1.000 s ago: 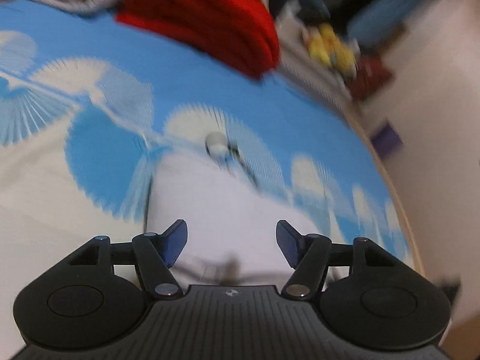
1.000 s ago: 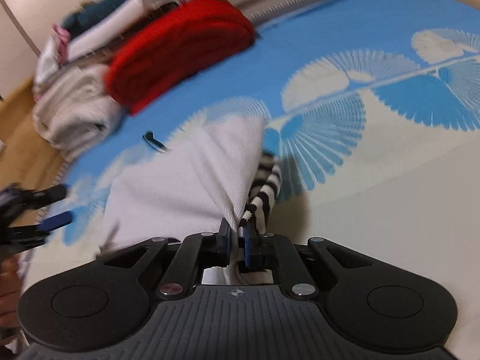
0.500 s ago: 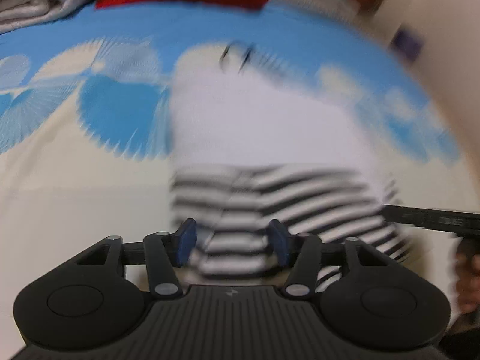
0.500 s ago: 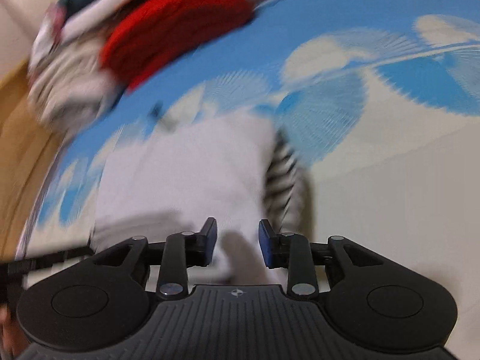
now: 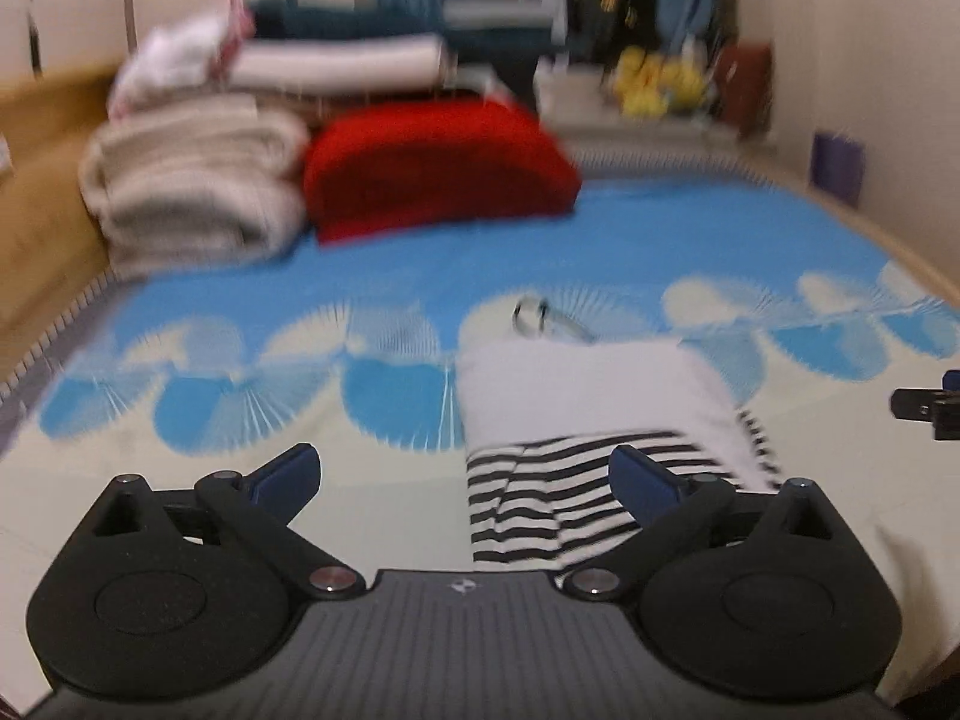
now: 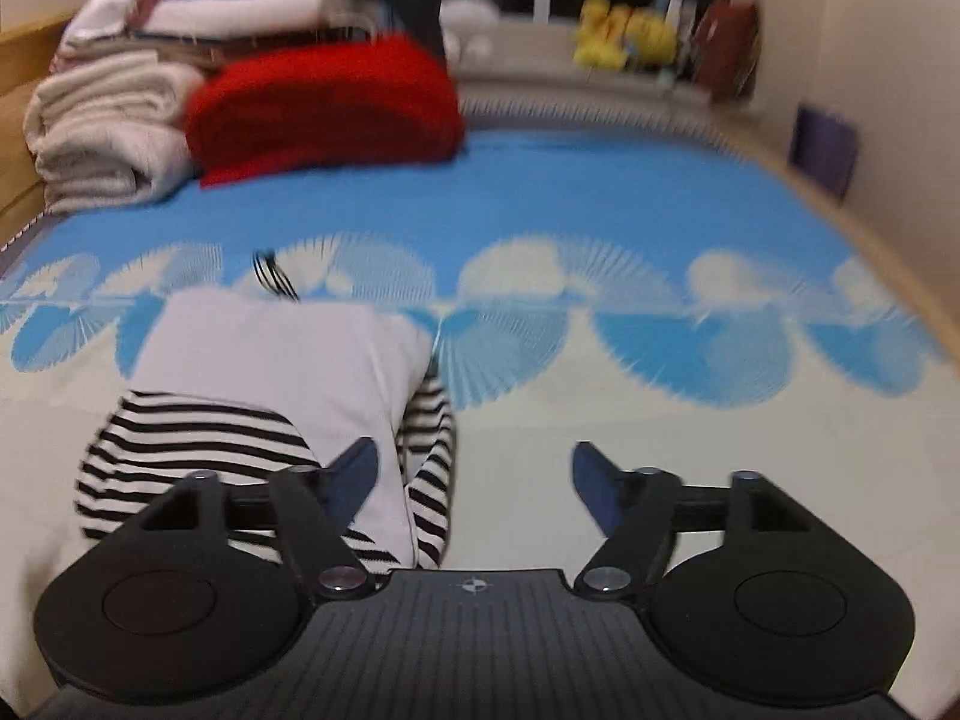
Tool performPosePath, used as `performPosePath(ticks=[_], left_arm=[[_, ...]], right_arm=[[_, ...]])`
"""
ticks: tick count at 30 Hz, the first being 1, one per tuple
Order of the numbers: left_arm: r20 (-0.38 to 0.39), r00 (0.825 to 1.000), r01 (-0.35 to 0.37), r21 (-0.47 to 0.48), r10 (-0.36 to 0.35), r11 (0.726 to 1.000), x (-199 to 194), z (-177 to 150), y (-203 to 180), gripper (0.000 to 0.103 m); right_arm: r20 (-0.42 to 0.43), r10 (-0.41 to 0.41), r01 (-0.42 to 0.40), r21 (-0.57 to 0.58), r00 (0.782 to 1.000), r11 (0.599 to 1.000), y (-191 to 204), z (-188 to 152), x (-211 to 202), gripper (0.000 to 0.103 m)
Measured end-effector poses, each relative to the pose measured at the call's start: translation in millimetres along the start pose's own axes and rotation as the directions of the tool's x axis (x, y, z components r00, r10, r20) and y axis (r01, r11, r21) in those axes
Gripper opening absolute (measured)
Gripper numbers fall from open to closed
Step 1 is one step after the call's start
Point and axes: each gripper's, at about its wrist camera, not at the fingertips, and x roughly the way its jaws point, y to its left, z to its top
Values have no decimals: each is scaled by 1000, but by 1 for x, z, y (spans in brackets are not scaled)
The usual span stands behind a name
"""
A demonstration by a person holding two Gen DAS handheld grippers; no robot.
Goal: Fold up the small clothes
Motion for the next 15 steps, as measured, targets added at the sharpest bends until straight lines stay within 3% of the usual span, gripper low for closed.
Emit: performPosePath(ticks=[5,8,9,12,15], left_arm=[[72,997,30,-64,-25,998,-68,-34,-13,102],[68,997,54,-98,-48,994,-80,-66,-22,102],[47,998,41,-109,-36,993,-79,-79,-23,102],[-119,993,3,-123,-18,992,-59,-95,-30,102],[-100,995,-33,-118,22,993,-54,-90,-33,102]], right_arm=[[24,25,-25,-10,999,1000,9,-26,-62,93],[54,38,-37,-20,998,999,19,-45,-85,102],[63,55,-54,-15,996,998,22,-55,-88,102],[40,94,-95,7,995,995,31,-74,-84,102],[47,100,-102,54,994,993,38,-78,-79,102]])
